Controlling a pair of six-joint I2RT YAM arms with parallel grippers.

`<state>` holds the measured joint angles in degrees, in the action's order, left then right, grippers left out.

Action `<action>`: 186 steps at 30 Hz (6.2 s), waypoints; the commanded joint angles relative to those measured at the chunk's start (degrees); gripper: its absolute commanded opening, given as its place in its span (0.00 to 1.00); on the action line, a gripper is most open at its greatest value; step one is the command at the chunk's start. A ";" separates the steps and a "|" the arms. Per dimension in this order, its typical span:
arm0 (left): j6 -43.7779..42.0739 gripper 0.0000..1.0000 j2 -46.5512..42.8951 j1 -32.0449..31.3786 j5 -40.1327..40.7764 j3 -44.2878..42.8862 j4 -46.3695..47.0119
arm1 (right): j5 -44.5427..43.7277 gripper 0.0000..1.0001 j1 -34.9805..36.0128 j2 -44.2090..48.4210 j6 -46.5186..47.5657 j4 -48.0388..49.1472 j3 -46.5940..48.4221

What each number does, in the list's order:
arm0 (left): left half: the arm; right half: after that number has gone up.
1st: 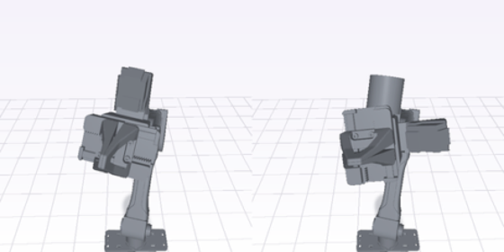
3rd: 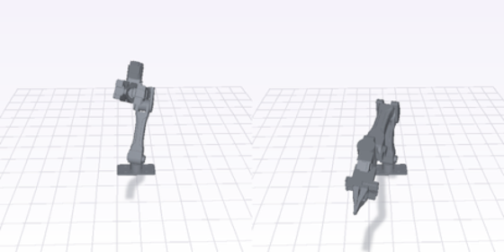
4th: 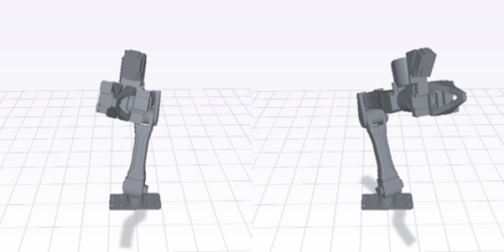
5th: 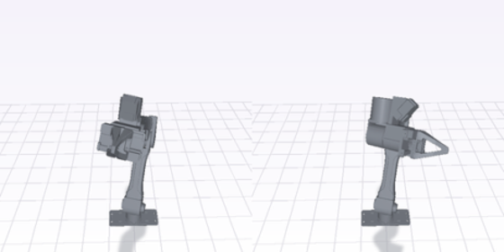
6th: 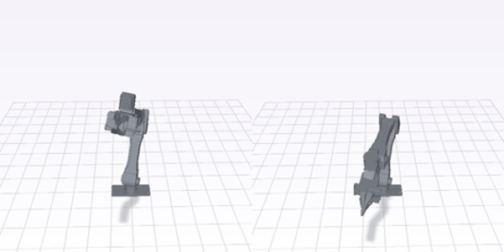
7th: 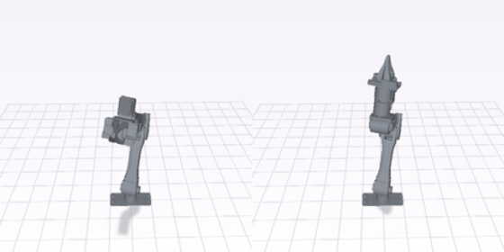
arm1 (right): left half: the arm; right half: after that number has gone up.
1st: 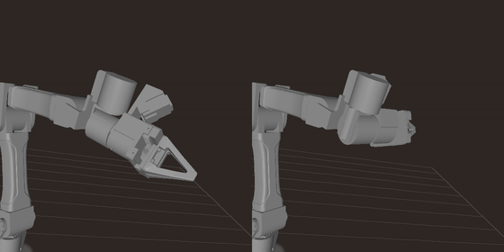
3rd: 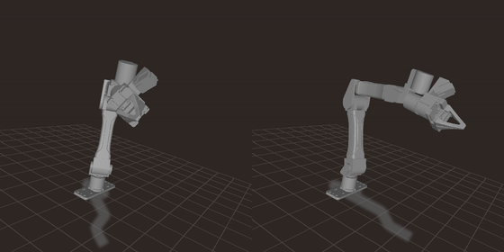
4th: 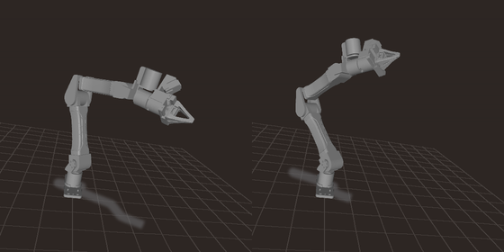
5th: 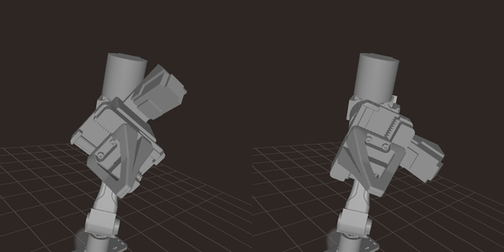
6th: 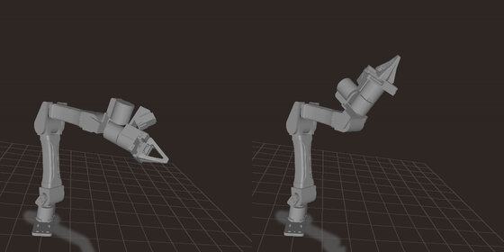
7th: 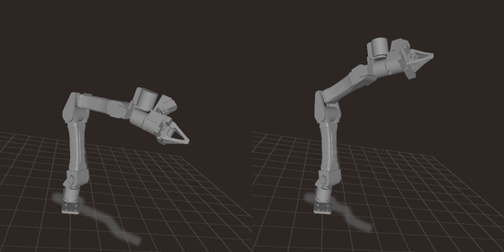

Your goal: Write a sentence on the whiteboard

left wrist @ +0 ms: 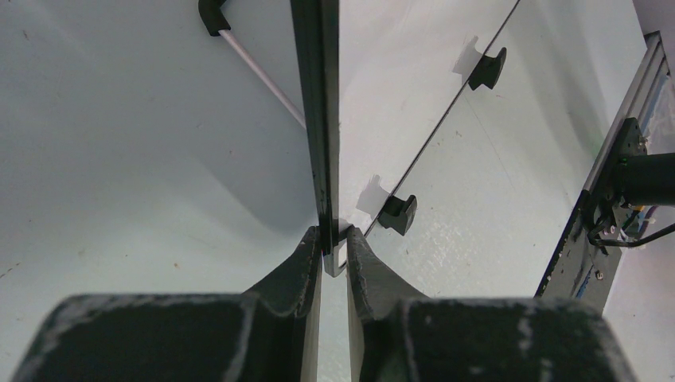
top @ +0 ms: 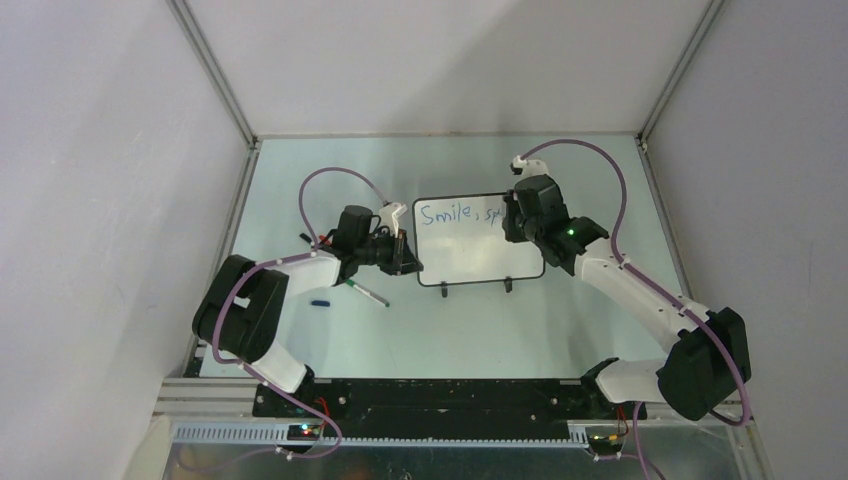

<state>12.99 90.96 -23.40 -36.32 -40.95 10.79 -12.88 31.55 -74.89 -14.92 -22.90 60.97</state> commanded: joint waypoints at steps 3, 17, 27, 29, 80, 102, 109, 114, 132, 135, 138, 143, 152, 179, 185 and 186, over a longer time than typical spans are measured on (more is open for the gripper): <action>-1.90 0.16 -1.53 -0.35 1.11 -1.47 -0.95 | -1.85 0.00 0.61 0.04 0.20 -1.54 0.21; -2.01 0.16 -1.49 -0.41 1.35 -1.49 -1.12 | -2.01 0.00 0.73 0.05 0.48 -0.59 0.22; -1.89 0.16 -1.39 -0.57 1.16 -1.50 -0.94 | -0.38 0.00 -0.37 0.39 0.37 0.89 0.27; -1.92 0.16 -1.28 -0.66 1.22 -1.57 -0.99 | -0.14 0.00 -0.58 0.53 0.36 1.14 0.29; -2.18 0.16 -0.79 -1.10 1.52 -1.94 -1.43 | 1.61 0.00 -1.84 -0.36 0.73 1.20 3.54; -2.45 0.15 -1.08 -1.04 1.85 -1.81 -1.79 | -0.56 0.00 -3.54 0.72 0.12 -0.10 3.63; -2.51 0.16 -1.17 -1.08 2.06 -1.88 -1.95 | 1.34 0.00 -3.53 2.22 0.02 -0.29 3.67; -2.71 0.15 -1.31 -1.12 2.28 -2.02 -2.34 | 3.56 0.00 -3.11 6.52 0.27 0.57 2.18; -2.89 0.10 -1.29 -1.04 2.39 -2.28 -2.88 | 1.89 0.00 -3.40 4.97 -0.39 0.28 -0.85; -2.86 0.01 -1.10 -1.06 2.44 -2.29 -3.08 | 1.84 0.00 -3.26 4.70 -0.39 0.88 -1.44; -2.89 0.00 -1.00 -1.04 2.68 -2.40 -3.15 | 1.50 0.00 -3.31 4.43 -0.51 1.10 -1.72; -2.97 0.00 -1.46 -1.04 2.03 -1.86 -2.70 | 0.94 0.00 -3.05 5.49 -0.68 2.27 -2.83; -3.79 0.00 -2.49 -1.08 2.79 -0.85 -2.47 | -0.13 0.00 -2.76 10.39 -0.98 6.09 -6.74; -4.21 0.00 0.46 -0.96 0.50 -3.43 -3.91 | -1.26 0.00 -2.02 10.33 -1.19 8.28 -8.50; -4.29 0.00 0.25 -0.97 0.75 -3.35 -4.04 | -1.25 0.00 -2.15 9.38 -1.04 8.96 -8.50; -4.36 0.00 0.22 -0.96 0.84 -3.35 -4.13 | -1.13 0.00 -2.18 9.31 -1.03 9.19 -8.50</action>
<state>10.46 90.87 -24.14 -35.77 -42.65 7.18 -12.91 29.19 -65.12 -15.64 -16.86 52.36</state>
